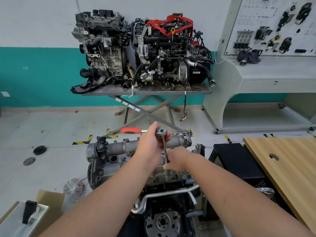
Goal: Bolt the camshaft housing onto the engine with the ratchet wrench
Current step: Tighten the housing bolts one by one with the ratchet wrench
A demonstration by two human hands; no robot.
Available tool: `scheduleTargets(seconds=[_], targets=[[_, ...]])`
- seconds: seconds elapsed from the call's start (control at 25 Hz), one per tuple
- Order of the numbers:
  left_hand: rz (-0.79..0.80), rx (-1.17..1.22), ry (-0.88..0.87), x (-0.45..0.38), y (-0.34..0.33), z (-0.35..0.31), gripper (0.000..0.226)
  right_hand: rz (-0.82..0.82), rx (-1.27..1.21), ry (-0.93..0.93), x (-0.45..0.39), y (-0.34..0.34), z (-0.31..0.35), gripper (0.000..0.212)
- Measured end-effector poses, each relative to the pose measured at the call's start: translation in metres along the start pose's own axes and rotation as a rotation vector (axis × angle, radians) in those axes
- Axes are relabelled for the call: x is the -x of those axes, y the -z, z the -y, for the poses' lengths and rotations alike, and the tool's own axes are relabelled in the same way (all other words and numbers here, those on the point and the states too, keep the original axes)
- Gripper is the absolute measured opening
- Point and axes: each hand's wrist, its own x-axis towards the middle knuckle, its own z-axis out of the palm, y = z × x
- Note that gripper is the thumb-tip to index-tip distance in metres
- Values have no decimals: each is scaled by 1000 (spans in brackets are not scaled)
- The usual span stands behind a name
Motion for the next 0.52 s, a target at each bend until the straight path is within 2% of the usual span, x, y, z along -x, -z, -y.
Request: scheduleTargets(seconds=[0.12,0.28,0.4,0.52], targets=[[24,-308,82,-7,-7,-20,17,-9,34,25,-1,1,-2,32],[121,-833,78,-6,-21,-41,22,-13,54,33,-3,0,-8,34],[223,-1478,-151,-7,-36,-54,33,22,23,20,-3,2,-9,42],[380,-1887,-324,-6,-50,-60,35,105,-52,-6,-2,10,-6,38]])
